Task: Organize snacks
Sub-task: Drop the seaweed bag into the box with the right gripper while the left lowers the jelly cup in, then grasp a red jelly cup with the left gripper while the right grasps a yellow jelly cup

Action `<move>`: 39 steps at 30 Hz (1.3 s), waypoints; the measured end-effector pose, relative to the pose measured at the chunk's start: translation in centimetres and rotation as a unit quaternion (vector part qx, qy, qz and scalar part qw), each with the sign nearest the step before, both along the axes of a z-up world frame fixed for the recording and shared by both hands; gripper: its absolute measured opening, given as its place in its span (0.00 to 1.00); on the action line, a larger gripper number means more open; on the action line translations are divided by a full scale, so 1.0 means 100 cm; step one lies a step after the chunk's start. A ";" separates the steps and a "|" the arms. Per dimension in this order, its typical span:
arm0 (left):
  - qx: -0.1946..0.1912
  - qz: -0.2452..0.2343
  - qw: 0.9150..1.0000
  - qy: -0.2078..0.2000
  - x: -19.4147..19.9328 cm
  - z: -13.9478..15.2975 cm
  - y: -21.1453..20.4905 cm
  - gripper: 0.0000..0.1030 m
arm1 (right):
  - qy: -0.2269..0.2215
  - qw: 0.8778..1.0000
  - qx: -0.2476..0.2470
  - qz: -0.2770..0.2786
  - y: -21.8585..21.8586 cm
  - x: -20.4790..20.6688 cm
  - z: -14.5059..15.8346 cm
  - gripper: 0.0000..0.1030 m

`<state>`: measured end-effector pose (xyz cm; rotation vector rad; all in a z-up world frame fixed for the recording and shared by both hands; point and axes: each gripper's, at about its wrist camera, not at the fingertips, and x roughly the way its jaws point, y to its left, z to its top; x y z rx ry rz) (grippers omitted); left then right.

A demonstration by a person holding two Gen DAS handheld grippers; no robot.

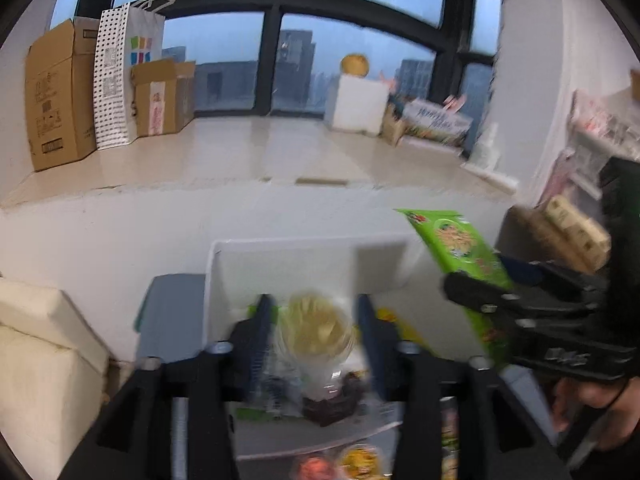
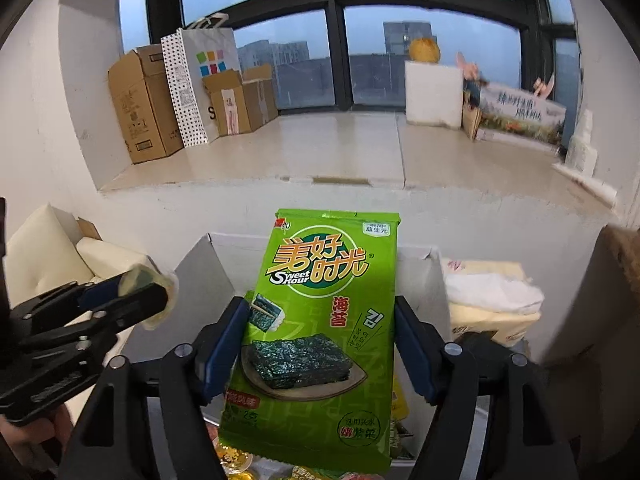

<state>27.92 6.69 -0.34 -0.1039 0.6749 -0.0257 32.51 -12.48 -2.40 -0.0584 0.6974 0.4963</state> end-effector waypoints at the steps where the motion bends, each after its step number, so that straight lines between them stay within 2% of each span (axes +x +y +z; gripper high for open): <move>1: 0.009 0.008 1.000 0.005 0.001 -0.003 0.000 0.95 | 0.012 1.000 0.001 0.003 -0.001 0.004 -0.004 0.90; 2: 0.022 0.023 0.999 0.003 -0.001 -0.007 0.001 1.00 | 0.022 1.000 -0.002 0.004 -0.001 0.007 -0.008 0.94; 4: 0.011 0.017 1.000 -0.004 -0.007 -0.012 0.005 1.00 | 0.021 1.000 -0.005 -0.005 -0.006 0.008 -0.015 0.94; 9: 0.006 0.013 1.000 0.012 -0.012 -0.019 0.007 1.00 | 0.026 1.000 -0.009 0.001 -0.011 0.001 -0.027 0.94; 14: -0.004 0.009 1.000 0.009 -0.030 -0.009 0.004 1.00 | 0.006 1.000 0.014 0.004 -0.022 -0.017 -0.016 0.94; 16: -0.005 0.005 1.000 0.004 -0.043 -0.002 0.001 1.00 | 0.000 0.999 0.032 0.004 -0.031 -0.030 -0.007 0.94; 18: -0.014 -0.005 1.000 -0.002 -0.061 0.003 -0.003 1.00 | -0.007 0.999 0.043 0.009 -0.042 -0.049 0.000 1.00; 22: -0.013 -0.026 0.999 -0.019 -0.109 0.008 -0.013 1.00 | -0.034 0.999 0.037 0.007 -0.066 -0.093 0.004 1.00; 26: -0.031 -0.039 0.998 -0.024 -0.162 -0.002 -0.023 1.00 | -0.026 0.999 0.037 0.004 -0.096 -0.135 -0.014 1.00; 31: -0.045 -0.030 0.998 -0.019 -0.200 -0.021 -0.032 1.00 | 0.009 0.998 0.062 -0.016 -0.129 -0.172 -0.052 1.00; 36: -0.050 -0.020 0.999 -0.004 -0.219 -0.037 -0.038 1.00 | 0.041 0.998 0.047 -0.028 -0.135 -0.172 -0.086 1.00; 39: -0.049 -0.025 0.998 -0.001 -0.229 -0.041 -0.042 1.00 | 0.040 0.998 -0.001 -0.047 -0.128 -0.157 -0.099 1.00</move>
